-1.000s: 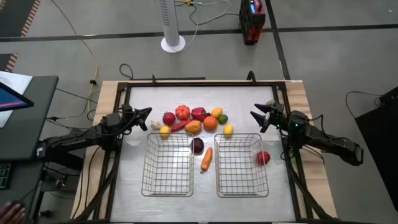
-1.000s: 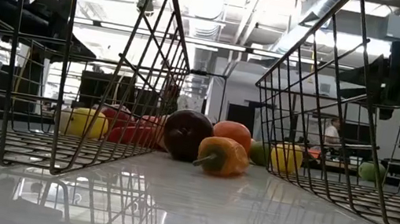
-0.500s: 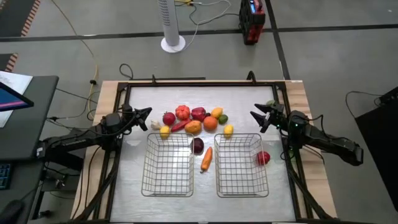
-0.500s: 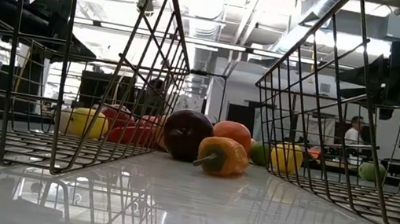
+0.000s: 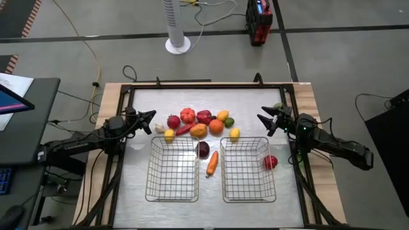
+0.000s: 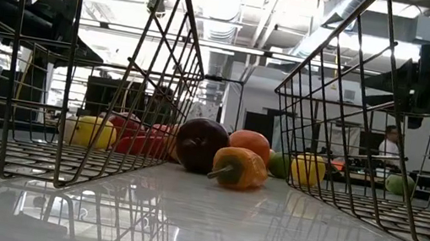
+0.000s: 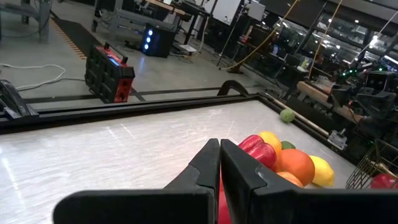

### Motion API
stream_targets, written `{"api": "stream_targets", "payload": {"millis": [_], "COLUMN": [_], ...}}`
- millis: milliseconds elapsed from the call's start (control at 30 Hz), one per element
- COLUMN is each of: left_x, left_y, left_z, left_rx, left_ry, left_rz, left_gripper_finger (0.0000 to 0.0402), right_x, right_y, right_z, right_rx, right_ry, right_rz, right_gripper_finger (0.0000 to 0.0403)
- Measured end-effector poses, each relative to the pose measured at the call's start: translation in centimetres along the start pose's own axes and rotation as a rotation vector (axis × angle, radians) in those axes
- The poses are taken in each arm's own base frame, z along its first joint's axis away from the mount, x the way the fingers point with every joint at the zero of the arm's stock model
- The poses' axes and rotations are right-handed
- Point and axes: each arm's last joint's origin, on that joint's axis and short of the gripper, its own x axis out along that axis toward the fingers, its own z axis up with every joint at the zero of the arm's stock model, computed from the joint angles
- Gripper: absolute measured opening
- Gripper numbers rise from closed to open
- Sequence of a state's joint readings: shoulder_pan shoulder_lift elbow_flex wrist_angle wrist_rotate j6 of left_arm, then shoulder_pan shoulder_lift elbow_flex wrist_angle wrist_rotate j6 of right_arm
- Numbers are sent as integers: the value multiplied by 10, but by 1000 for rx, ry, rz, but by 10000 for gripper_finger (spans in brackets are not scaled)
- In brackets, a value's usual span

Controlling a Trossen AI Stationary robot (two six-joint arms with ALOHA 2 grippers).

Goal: Sort produce into baskets

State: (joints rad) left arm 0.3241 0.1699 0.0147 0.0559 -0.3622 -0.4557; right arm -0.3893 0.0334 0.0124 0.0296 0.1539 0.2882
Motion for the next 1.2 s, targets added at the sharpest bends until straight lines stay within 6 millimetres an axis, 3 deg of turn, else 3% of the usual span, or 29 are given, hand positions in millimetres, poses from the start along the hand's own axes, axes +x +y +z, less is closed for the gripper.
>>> {"api": "stream_targets", "payload": {"millis": [1200], "left_x": [0], "left_y": [0], "left_z": [0], "left_rx": [-2], "left_ry": [-1], "left_rz": [0], "left_gripper_finger": [0], "right_x": [0], "right_y": [0], "right_z": [0], "right_rx": [0], "right_ry": [0], "right_rz": [0], "right_gripper_finger": [302]}}
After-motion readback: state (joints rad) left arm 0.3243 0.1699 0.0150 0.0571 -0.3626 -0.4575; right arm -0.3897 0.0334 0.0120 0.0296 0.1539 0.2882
